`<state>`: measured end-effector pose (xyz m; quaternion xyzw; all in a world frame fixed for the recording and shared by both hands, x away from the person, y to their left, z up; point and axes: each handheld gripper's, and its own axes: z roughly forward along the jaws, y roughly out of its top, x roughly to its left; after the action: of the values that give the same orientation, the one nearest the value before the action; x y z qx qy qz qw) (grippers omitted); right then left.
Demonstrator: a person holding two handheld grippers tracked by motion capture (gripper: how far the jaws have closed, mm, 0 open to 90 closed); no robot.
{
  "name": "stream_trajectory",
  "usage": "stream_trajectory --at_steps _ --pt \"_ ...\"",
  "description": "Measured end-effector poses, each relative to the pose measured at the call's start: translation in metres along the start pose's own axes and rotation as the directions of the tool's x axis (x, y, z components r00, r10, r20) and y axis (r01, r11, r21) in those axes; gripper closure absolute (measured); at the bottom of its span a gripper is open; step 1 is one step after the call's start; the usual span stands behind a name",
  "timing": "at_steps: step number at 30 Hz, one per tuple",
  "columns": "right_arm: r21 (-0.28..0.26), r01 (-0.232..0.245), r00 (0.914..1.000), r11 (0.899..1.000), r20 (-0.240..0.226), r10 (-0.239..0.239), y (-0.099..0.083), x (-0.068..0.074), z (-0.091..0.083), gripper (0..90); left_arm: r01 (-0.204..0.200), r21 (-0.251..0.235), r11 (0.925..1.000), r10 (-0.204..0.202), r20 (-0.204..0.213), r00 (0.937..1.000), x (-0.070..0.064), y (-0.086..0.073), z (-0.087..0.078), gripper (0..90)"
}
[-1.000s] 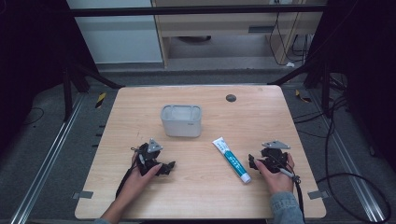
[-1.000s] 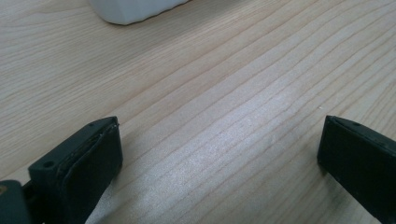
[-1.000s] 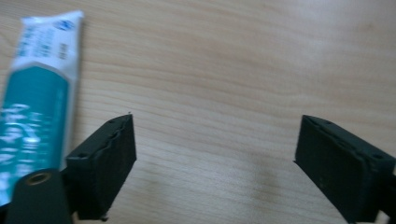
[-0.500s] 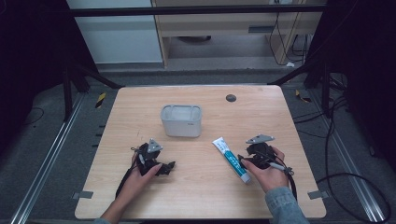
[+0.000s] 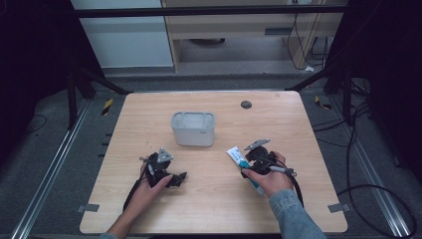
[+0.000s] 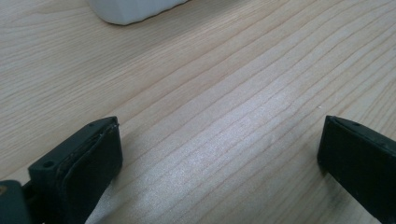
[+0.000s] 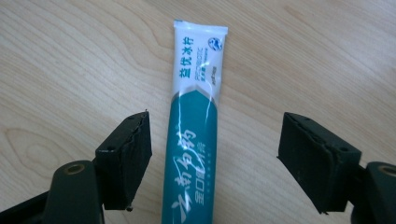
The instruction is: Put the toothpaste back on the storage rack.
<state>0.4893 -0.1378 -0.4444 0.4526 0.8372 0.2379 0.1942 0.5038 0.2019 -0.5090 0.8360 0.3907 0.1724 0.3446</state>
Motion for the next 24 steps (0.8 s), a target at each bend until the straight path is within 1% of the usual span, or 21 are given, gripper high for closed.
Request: stream_trajectory --at_steps 1,4,6,7,8,11,15,16,17,24 --pt "0.003 0.007 1.0 1.0 -0.004 -0.007 0.004 0.0 0.001 29.8 0.0 0.0 1.0 0.0 0.0 1.0 0.0 0.0 0.0 0.0" --pt "0.022 0.013 0.9998 1.0 -0.015 -0.012 0.01 -0.001 0.004 33.4 0.0 0.0 1.0 0.0 0.001 1.0 0.0 0.0 0.0 0.0" --pt "0.024 0.007 0.9996 1.0 -0.028 -0.006 0.015 -0.002 0.005 37.2 0.001 0.0 1.0 -0.001 0.001 1.0 0.0 0.0 0.0 0.0" --pt "0.024 0.007 0.9996 1.0 -0.028 -0.006 0.015 -0.002 0.005 37.2 0.001 0.0 1.0 -0.001 0.001 1.0 0.0 0.0 0.0 0.0" --pt "0.033 0.004 0.9992 0.999 -0.041 -0.003 0.018 -0.003 0.006 38.6 -0.001 0.0 1.0 0.001 0.001 1.0 0.0 0.0 0.0 0.0" --pt "0.043 -0.008 0.9991 0.999 -0.041 0.01 0.02 -0.005 0.009 37.6 0.0 0.0 1.0 0.0 0.001 1.0 0.0 0.0 0.0 0.0" --pt "0.055 -0.025 0.9979 0.998 -0.058 0.029 0.024 -0.007 0.015 38.9 -0.001 0.0 1.0 0.001 0.001 1.0 0.0 0.0 0.0 0.0" --pt "0.06 -0.029 0.997 0.998 -0.07 0.033 0.026 -0.007 0.018 40.3 0.0 0.0 1.0 0.0 0.001 1.0 0.0 0.0 0.0 0.0" --pt "0.06 -0.029 0.997 0.998 -0.07 0.033 0.026 -0.007 0.018 40.3 0.0 0.0 1.0 0.0 0.001 1.0 0.0 0.0 0.0 0.0" --pt "0.102 -0.038 0.9961 0.994 -0.076 0.046 0.029 -0.004 0.036 39.5 -0.001 0.0 1.0 0.001 0.001 1.0 0.0 0.0 0.0 0.0"
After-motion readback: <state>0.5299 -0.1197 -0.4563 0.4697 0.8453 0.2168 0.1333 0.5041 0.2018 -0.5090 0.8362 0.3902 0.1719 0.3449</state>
